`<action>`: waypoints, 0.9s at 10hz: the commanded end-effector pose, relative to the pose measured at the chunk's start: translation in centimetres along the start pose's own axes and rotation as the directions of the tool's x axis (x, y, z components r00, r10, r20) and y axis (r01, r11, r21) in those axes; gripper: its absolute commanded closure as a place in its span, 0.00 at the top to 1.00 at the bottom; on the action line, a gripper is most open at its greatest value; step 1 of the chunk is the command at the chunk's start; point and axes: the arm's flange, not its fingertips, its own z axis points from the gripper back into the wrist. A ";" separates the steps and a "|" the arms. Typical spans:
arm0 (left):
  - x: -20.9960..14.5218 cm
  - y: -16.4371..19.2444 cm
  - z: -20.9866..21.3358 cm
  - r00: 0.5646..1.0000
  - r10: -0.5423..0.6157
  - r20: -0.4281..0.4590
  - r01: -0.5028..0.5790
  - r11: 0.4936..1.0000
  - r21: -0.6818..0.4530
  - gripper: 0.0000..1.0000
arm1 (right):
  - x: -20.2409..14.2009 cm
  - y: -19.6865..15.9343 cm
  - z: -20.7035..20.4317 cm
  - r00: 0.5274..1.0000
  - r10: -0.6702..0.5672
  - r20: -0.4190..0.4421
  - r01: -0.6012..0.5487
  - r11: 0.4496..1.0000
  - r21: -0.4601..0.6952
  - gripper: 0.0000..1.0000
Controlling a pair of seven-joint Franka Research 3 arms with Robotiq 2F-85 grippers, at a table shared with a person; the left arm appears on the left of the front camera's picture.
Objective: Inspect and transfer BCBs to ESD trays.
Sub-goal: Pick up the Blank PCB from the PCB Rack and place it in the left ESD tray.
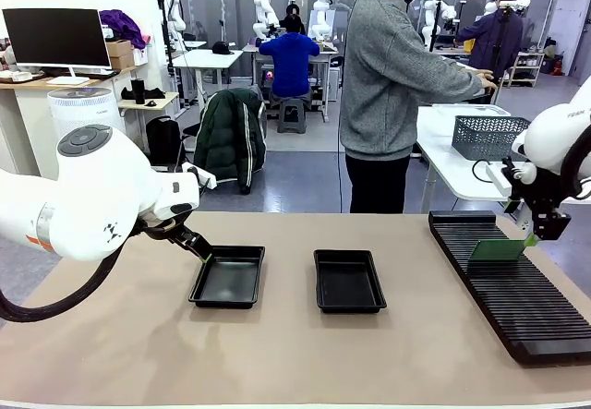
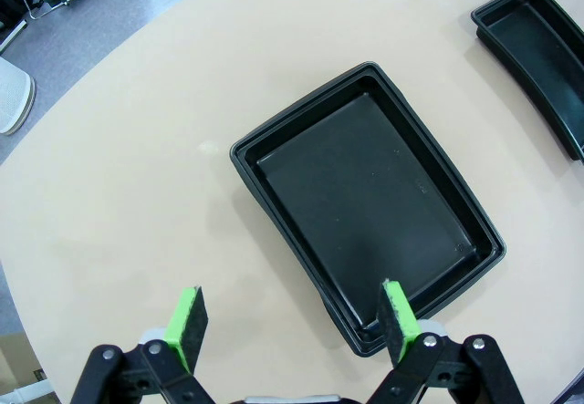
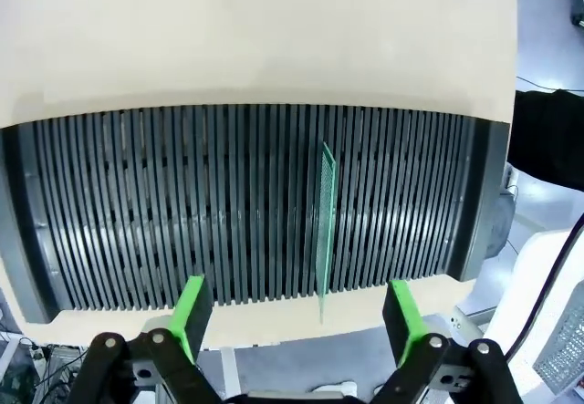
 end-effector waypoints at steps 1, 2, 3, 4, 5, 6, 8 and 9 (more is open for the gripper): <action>0.0 0.1 0.0 1.000 0.002 0.000 -0.002 1.000 0.000 1.00 | -0.3 -0.4 -1.9 1.000 -0.018 -0.001 0.018 1.000 -0.024 1.00; 0.0 0.1 0.0 1.000 0.002 0.000 -0.002 1.000 0.000 1.00 | -0.5 -0.6 -3.0 1.000 -0.018 0.002 0.018 1.000 -0.012 1.00; 0.0 0.1 0.0 1.000 0.002 0.000 -0.002 1.000 0.000 1.00 | -0.7 -0.7 -3.7 1.000 -0.015 0.003 0.015 1.000 -0.017 1.00; 0.0 0.1 0.0 1.000 0.002 0.000 -0.002 1.000 0.000 1.00 | -0.8 -0.7 -4.4 1.000 -0.015 -0.001 0.015 0.999 -0.030 1.00; 0.0 0.1 0.0 1.000 0.002 0.000 -0.002 1.000 0.000 1.00 | -0.8 -0.8 -5.1 1.000 -0.019 0.002 0.019 0.999 -0.034 1.00; 0.0 0.1 0.0 1.000 0.002 0.000 -0.002 1.000 0.000 1.00 | -0.9 -0.9 -5.7 1.000 -0.026 0.004 0.026 0.999 -0.036 1.00; 0.0 0.1 0.0 1.000 0.002 0.000 -0.002 1.000 0.000 1.00 | -1.1 -0.9 -6.4 0.999 -0.044 0.011 0.044 0.998 -0.034 1.00; 0.0 0.1 0.0 1.000 0.002 0.000 -0.002 1.000 0.000 1.00 | -1.3 -0.8 -6.7 0.999 -0.053 0.013 0.053 0.998 -0.031 1.00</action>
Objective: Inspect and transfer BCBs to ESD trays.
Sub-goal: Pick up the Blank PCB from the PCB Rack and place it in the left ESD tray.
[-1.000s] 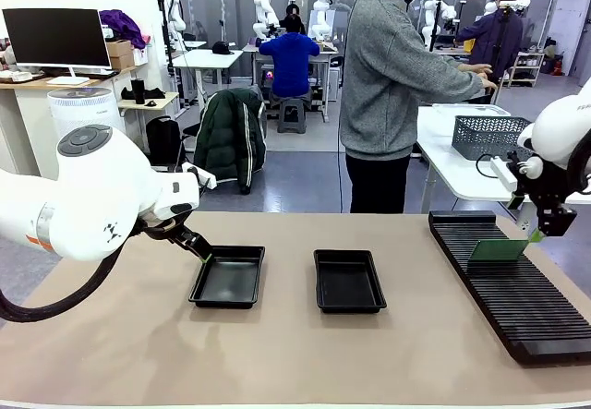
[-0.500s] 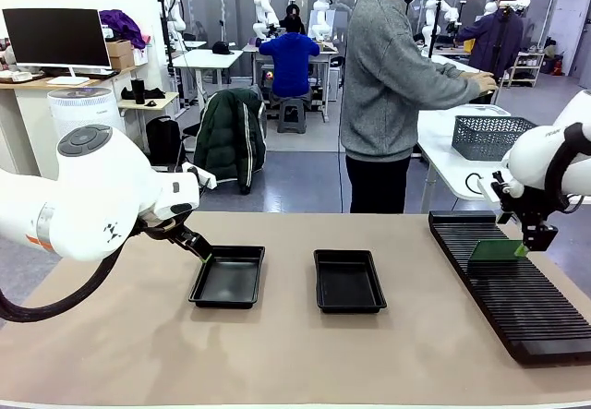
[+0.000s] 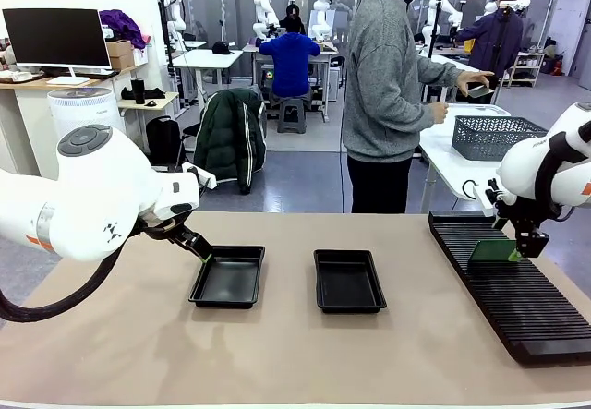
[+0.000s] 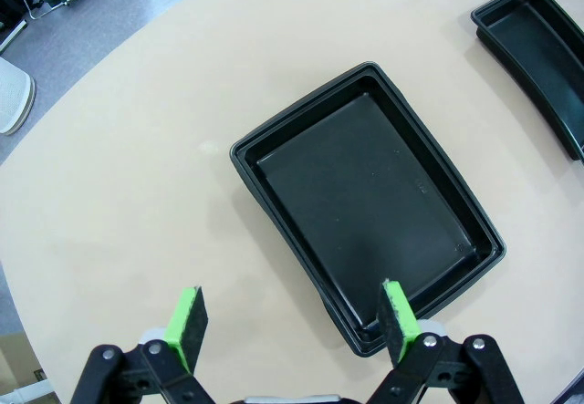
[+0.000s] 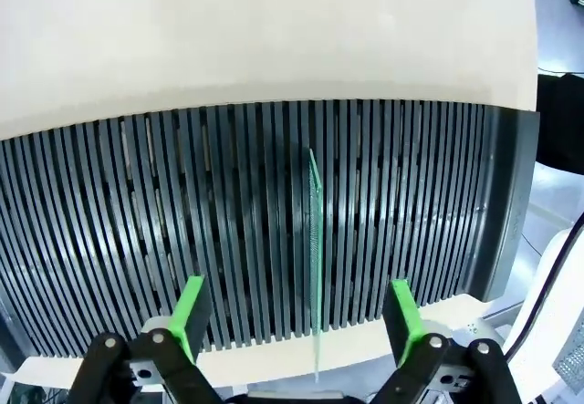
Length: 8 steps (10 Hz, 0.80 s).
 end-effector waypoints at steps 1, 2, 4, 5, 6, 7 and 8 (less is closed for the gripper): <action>0.0 0.1 0.0 1.000 0.002 -0.001 -0.002 1.000 0.000 1.00 | -0.7 0.1 -0.6 1.000 0.000 0.027 0.001 1.000 -0.021 1.00; 0.0 0.1 0.0 1.000 0.002 -0.001 -0.002 1.000 0.000 1.00 | -0.8 0.3 -0.6 1.000 -0.003 0.025 0.004 1.000 -0.027 0.96; 0.0 0.1 0.0 1.000 0.002 -0.001 -0.002 1.000 0.000 1.00 | -1.0 0.5 -0.4 0.999 -0.005 0.037 0.007 0.999 -0.036 0.85; 0.0 0.1 0.0 1.000 0.002 -0.001 -0.002 1.000 0.000 1.00 | -1.0 0.4 -0.5 0.999 -0.005 0.040 0.007 0.999 -0.032 0.80; 0.0 0.1 0.0 1.000 0.002 -0.001 -0.002 1.000 0.000 1.00 | -1.0 0.4 -0.5 0.999 -0.006 0.042 0.007 0.999 -0.033 0.74; 0.0 0.1 0.0 1.000 0.002 -0.001 -0.002 1.000 0.000 1.00 | -1.0 0.4 -0.5 0.999 -0.007 0.044 0.009 0.999 -0.037 0.69; 0.0 0.1 0.0 1.000 0.002 -0.001 -0.002 1.000 0.000 1.00 | -1.0 0.4 -0.4 0.999 -0.008 0.047 0.010 0.999 -0.040 0.62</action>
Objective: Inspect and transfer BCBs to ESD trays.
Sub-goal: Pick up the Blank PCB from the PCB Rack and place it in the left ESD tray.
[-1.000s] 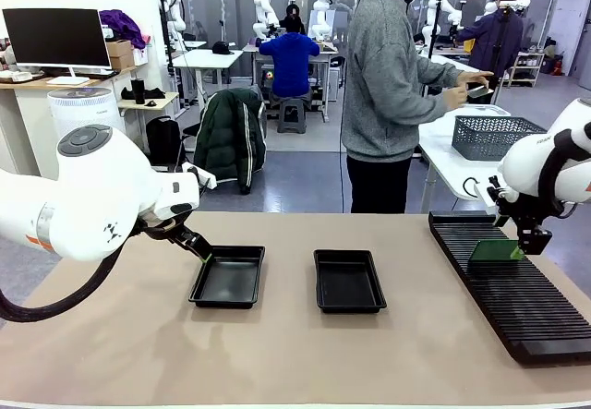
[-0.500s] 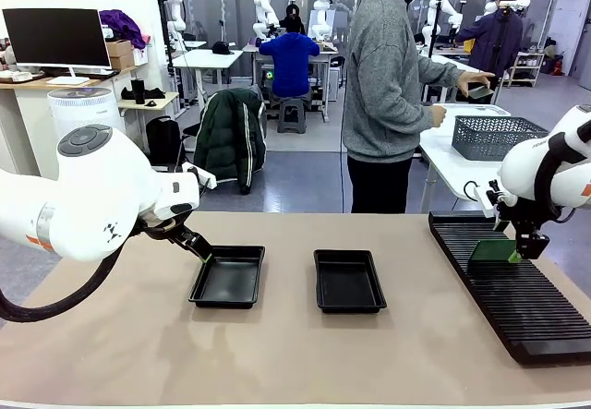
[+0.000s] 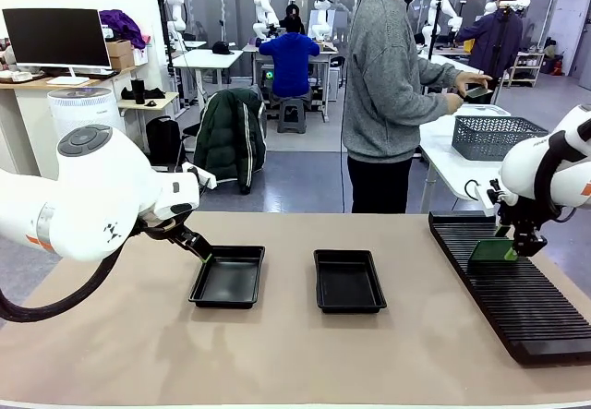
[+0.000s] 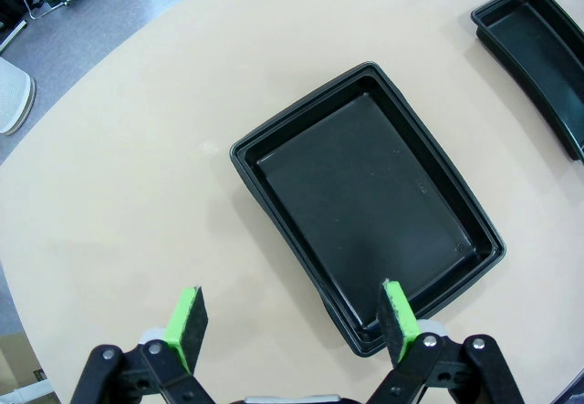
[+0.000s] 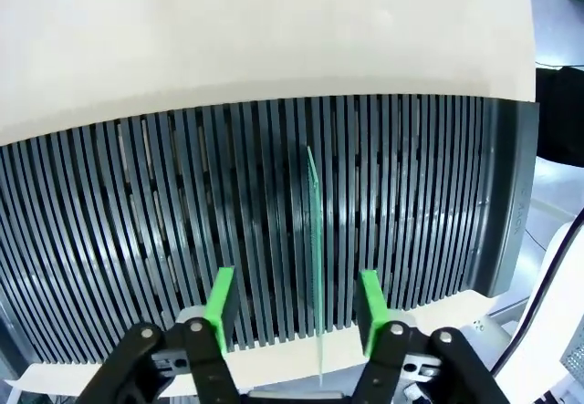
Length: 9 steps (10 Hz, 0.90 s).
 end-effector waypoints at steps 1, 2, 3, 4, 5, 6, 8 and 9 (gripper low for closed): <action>0.0 0.1 0.0 1.000 0.002 -0.001 -0.002 1.000 0.000 1.00 | -0.6 0.2 -0.3 0.999 0.022 0.039 -0.021 0.999 -0.032 0.57; 0.0 0.1 0.0 1.000 0.002 -0.001 -0.002 1.000 0.000 1.00 | -0.6 0.2 -0.4 0.999 0.021 0.040 -0.020 0.999 -0.032 0.51; 0.0 0.1 0.0 1.000 0.002 -0.001 -0.002 1.000 0.000 1.00 | -0.7 0.1 -0.6 0.999 0.019 0.043 -0.017 0.999 -0.030 0.46; 0.0 0.1 0.0 1.000 0.002 -0.001 -0.002 1.000 0.000 1.00 | -0.7 0.1 -0.6 0.999 0.016 0.041 -0.015 1.000 -0.027 0.40; 0.0 0.1 0.0 1.000 0.002 -0.001 -0.002 1.000 0.000 1.00 | -0.8 0.1 -0.7 0.999 0.012 0.036 -0.011 1.000 -0.025 0.35; 0.0 0.1 0.0 1.000 0.002 -0.001 -0.002 1.000 0.000 1.00 | -0.8 0.2 -0.7 0.999 0.010 0.037 -0.009 1.000 -0.024 0.29; 0.0 0.1 0.0 1.000 0.002 -0.001 -0.002 1.000 0.000 1.00 | -1.0 0.3 -0.8 0.999 0.008 0.036 -0.007 1.000 -0.026 0.26; 0.0 0.1 0.0 1.000 0.002 -0.001 -0.002 1.000 0.000 1.00 | -1.0 0.3 -0.8 0.999 0.008 0.041 -0.007 1.000 -0.028 0.13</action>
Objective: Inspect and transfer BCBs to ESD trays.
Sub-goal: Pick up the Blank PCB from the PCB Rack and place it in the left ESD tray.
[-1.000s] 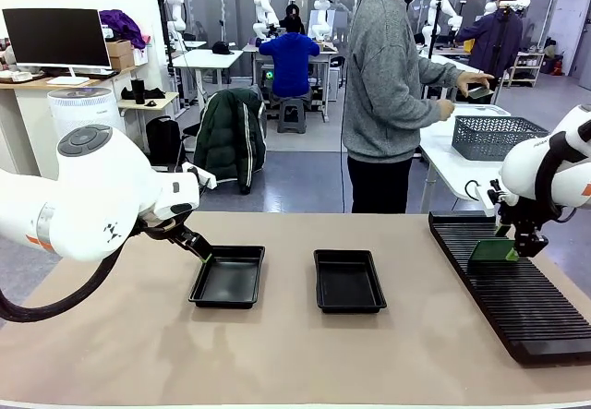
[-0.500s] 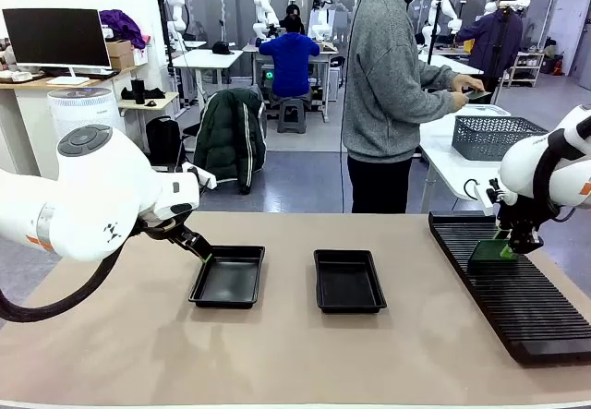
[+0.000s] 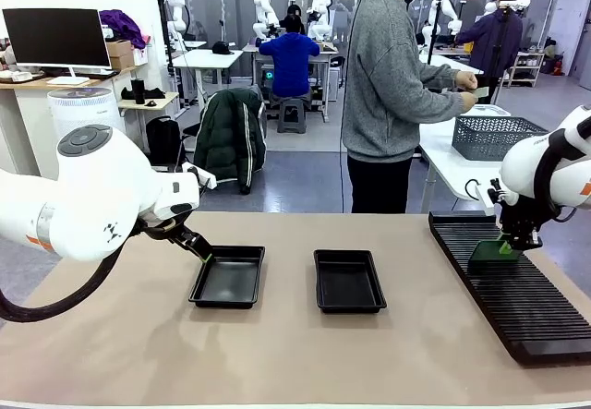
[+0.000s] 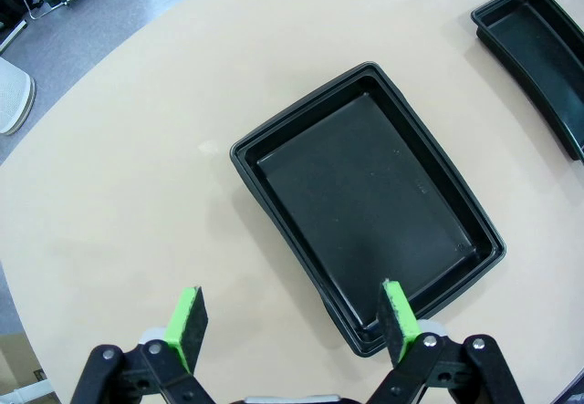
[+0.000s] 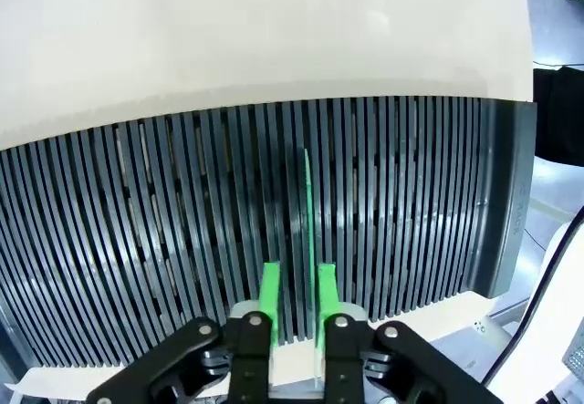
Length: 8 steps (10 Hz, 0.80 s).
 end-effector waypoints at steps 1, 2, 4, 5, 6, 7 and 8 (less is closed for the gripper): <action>0.0 0.1 0.0 1.000 0.002 -0.001 -0.002 1.000 0.000 1.00 | -0.9 0.3 -0.8 0.999 0.017 0.030 -0.016 1.000 -0.021 0.15; 0.0 0.1 0.0 1.000 0.002 -0.001 -0.002 1.000 0.000 1.00 | -0.9 0.3 -0.9 0.999 0.016 0.031 -0.016 1.000 -0.018 0.02; 0.0 0.1 0.0 1.000 0.002 -0.001 -0.002 1.000 0.000 1.00 | -0.8 0.3 -0.9 0.999 0.015 0.029 -0.014 1.000 -0.013 0.00; 0.0 0.1 0.0 1.000 0.002 -0.001 -0.002 1.000 0.000 1.00 | -0.8 0.3 -0.9 0.999 0.014 0.030 -0.013 1.000 -0.013 0.00; 0.0 0.1 0.0 1.000 0.002 -0.001 -0.002 1.000 0.000 1.00 | -0.8 0.2 -1.0 1.000 0.011 0.028 -0.011 1.000 -0.014 0.00; 0.0 0.1 0.0 1.000 0.002 -0.001 -0.002 1.000 0.000 1.00 | -0.8 0.2 -1.0 1.000 0.009 0.029 -0.009 1.000 -0.014 0.00; 0.0 0.1 0.0 1.000 0.002 -0.001 -0.002 1.000 0.000 1.00 | -0.8 0.1 -1.0 1.000 0.006 0.030 -0.005 1.000 -0.013 0.00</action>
